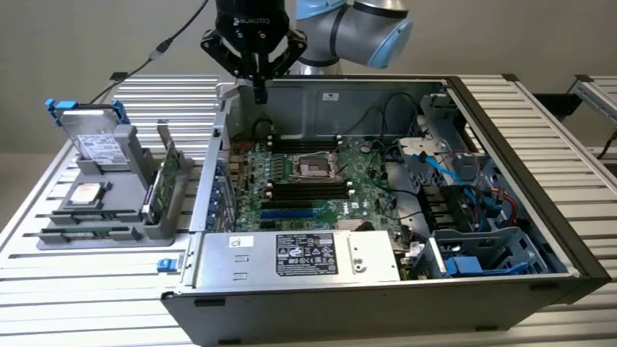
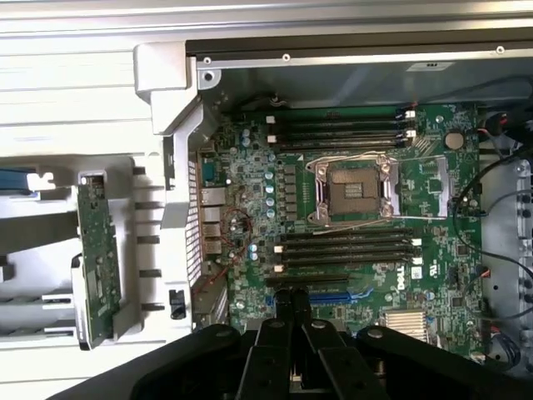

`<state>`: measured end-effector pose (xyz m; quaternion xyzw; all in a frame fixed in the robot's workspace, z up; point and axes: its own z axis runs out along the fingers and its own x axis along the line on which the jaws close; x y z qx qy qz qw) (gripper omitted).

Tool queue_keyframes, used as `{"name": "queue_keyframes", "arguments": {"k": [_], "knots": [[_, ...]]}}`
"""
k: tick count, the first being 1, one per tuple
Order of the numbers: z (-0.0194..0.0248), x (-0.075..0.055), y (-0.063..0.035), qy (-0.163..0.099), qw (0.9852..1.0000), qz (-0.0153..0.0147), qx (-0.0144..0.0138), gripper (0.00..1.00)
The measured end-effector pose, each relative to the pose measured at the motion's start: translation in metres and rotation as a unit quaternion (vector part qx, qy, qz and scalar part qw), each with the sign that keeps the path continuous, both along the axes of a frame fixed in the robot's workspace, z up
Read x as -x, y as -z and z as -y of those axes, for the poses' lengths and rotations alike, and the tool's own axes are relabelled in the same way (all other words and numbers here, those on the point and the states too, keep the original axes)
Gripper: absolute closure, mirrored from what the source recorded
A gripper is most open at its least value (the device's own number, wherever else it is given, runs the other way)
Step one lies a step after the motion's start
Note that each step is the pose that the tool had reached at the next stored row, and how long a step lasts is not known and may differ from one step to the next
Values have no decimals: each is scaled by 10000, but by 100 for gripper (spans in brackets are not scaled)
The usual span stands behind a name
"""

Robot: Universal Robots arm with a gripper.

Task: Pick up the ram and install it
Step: 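Reach for the ram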

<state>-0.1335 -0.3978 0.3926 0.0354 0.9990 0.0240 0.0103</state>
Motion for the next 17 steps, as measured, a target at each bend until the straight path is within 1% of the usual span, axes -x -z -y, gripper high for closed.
{"name": "queue_keyframes", "arguments": {"k": [2, 5, 7, 10, 13, 15, 17], "knots": [[-7, 88, 0, -1, 10000, -7, -1, 90], [-16, 226, 0, 0, 10000, -30, -4, 90], [-22, 313, 0, 0, 10000, -57, -6, 90], [-29, 434, 0, -1, 9999, -110, -7, 90], [-36, 572, 0, 0, 9999, -154, -10, 90], [-39, 660, 1, 0, 9998, -176, -14, 90], [-41, 751, 2, 0, 9998, -190, -17, 90]]}}
